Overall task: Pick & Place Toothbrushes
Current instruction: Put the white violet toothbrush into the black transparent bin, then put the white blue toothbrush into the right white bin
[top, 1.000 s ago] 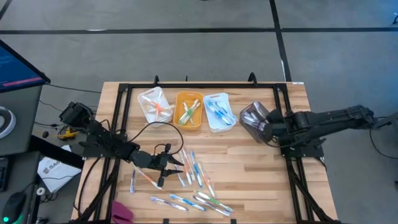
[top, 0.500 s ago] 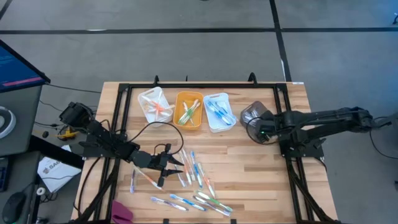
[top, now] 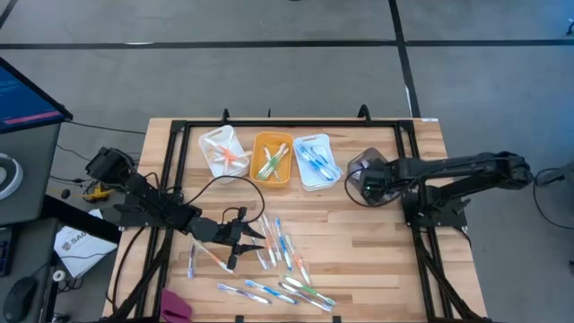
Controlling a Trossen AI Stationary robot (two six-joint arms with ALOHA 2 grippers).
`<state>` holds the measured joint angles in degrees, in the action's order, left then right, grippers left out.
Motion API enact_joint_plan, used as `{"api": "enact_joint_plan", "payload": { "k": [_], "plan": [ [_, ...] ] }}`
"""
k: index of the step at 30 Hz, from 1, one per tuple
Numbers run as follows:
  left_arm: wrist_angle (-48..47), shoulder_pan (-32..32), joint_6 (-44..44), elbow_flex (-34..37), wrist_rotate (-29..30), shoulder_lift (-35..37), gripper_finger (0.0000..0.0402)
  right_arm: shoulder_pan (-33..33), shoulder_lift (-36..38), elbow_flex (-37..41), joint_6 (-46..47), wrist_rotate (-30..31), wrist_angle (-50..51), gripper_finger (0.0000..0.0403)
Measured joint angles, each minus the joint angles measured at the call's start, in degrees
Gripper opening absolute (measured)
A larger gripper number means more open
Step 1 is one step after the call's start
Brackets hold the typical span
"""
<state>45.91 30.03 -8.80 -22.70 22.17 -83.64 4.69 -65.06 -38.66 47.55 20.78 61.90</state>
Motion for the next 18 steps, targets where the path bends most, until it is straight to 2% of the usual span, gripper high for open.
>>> {"api": "enact_joint_plan", "payload": {
  "k": [5, 10, 14, 18],
  "plan": [
    [0.0, 0.0, 0.0, 0.0, 0.0, 0.0, 0.0123, -0.3, 0.2, -6.0, 2.4, -0.1, 5.0, 0.0190],
    [0.0, 0.0, 0.0, 0.0, 0.0, 0.0, 0.0123, -4.4, 0.7, -12.2, 4.8, -2.5, 4.8, 0.0212],
    [0.0, 0.0, 0.0, 0.0, 0.0, 0.0, 0.0123, -10.4, 0.7, -14.9, 3.9, -5.0, -4.3, 0.0219],
    [0.0, 0.1, 0.0, 0.0, -0.9, 0.0, 0.0123, -17.2, 0.1, -15.2, -0.9, -7.6, -17.2, 0.0218]
  ]
}}
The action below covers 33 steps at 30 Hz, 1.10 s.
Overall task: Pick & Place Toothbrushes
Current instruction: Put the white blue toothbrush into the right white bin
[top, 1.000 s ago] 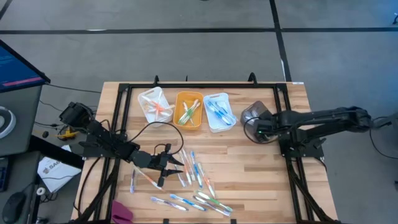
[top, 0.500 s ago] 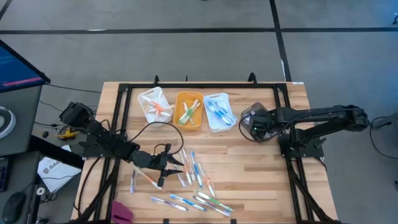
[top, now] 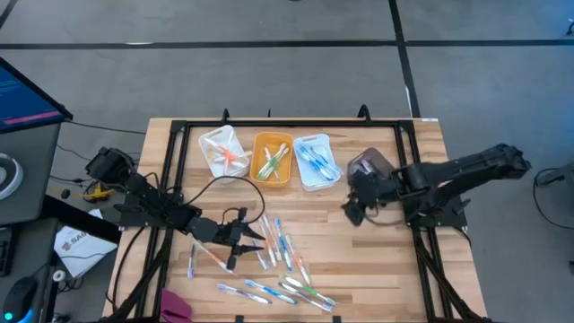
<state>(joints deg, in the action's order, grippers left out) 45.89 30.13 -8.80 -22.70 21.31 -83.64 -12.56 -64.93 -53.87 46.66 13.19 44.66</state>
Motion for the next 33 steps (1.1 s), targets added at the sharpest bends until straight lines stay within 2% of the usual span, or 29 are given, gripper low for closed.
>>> {"api": "enact_joint_plan", "payload": {
  "k": [6, 12, 14, 17, 20, 25, 33],
  "plan": [
    [0.0, 0.0, 0.0, 0.0, -2.3, 0.0, 0.0123, -8.5, -5.2, 0.0, -4.4, 0.0, -13.6, 0.0211],
    [0.2, -0.2, 2.6, 0.0, -2.3, 0.0, 0.0123, -15.2, -16.3, 0.0, -18.3, -1.6, -25.4, 0.0205],
    [0.3, -0.6, 2.9, 0.0, -2.3, 0.0, 0.0123, -15.9, -20.2, 0.0, -19.2, -1.6, -30.2, 0.0206],
    [0.5, -1.2, 3.0, 0.0, -2.3, 0.0, 0.0123, -15.5, -25.6, -1.7, -15.5, -1.5, -34.4, 0.0206],
    [0.5, -1.3, 2.8, 0.0, -2.3, 0.0, 0.0123, -14.7, -30.4, -6.1, -13.0, -3.1, -34.2, 0.0205],
    [0.5, -1.3, 3.8, 0.0, -2.3, 0.0, 0.0123, -14.8, -38.1, -13.9, -18.8, -10.9, -29.7, 0.0198],
    [0.5, -1.3, 3.9, 0.0, -2.8, 0.0, 0.0123, -11.3, -47.4, -25.2, -16.8, -11.8, -15.0, 0.0183]
  ]
}}
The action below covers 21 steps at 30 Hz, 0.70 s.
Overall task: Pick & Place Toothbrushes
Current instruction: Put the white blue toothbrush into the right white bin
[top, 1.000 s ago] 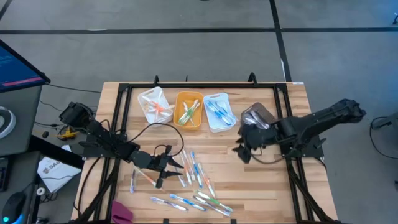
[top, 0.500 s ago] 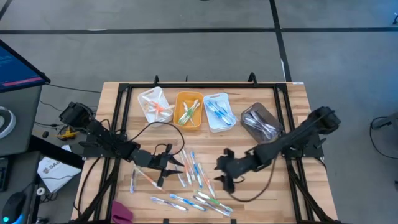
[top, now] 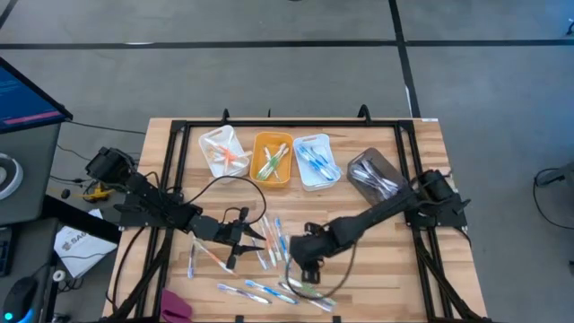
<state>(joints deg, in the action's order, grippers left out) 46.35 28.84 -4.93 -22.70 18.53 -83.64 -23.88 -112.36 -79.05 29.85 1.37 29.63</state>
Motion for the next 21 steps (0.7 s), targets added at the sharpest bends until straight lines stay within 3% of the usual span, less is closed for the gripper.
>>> {"api": "enact_joint_plan", "payload": {
  "k": [6, 21],
  "plan": [
    [0.0, 0.0, 0.0, 0.0, -0.4, 0.0, 0.0123, 2.3, -3.4, -5.4, -4.7, -3.4, -0.4, 0.0176],
    [0.0, 0.0, 0.0, 0.0, -0.3, 0.0, 0.0123, 2.8, -3.3, -4.7, -2.8, -4.6, -5.0, 0.0169]
  ]
}}
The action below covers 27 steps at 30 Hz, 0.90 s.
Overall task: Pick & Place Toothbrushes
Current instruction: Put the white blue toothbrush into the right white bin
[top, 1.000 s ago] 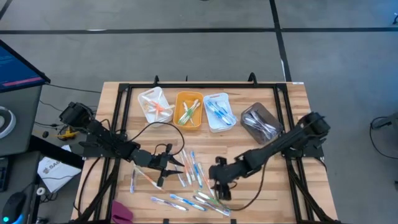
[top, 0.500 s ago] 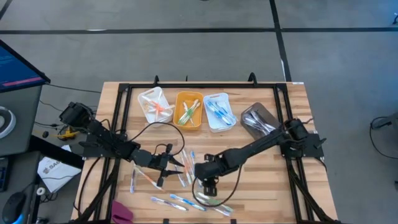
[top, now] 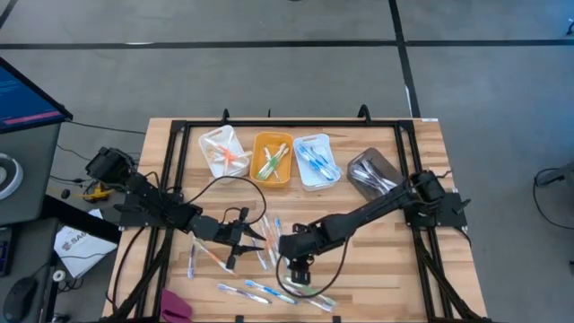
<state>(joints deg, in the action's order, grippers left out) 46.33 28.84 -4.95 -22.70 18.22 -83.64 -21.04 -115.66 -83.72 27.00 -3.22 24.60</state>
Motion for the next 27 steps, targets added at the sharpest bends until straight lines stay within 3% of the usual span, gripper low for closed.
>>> {"api": "enact_joint_plan", "payload": {
  "k": [8, 10, 15, 27],
  "plan": [
    [0.0, 0.0, 0.0, 0.0, 0.0, 0.0, 0.0123, 0.3, -3.1, 0.1, -0.6, -0.6, -2.4, 0.0168],
    [0.0, 0.0, 0.0, 0.0, 0.1, 0.0, 0.0123, 0.9, -5.3, -1.1, -0.6, -3.1, -5.4, 0.0171],
    [0.1, 0.0, 0.0, 0.3, 0.3, 0.0, 0.0123, 2.7, -8.0, -3.7, -0.6, -9.1, -1.1, 0.0181],
    [0.8, 0.0, -1.0, 1.0, 0.2, 0.0, 0.0123, 3.6, -8.2, -5.0, -1.5, -9.8, 0.5, 0.0189]
  ]
}}
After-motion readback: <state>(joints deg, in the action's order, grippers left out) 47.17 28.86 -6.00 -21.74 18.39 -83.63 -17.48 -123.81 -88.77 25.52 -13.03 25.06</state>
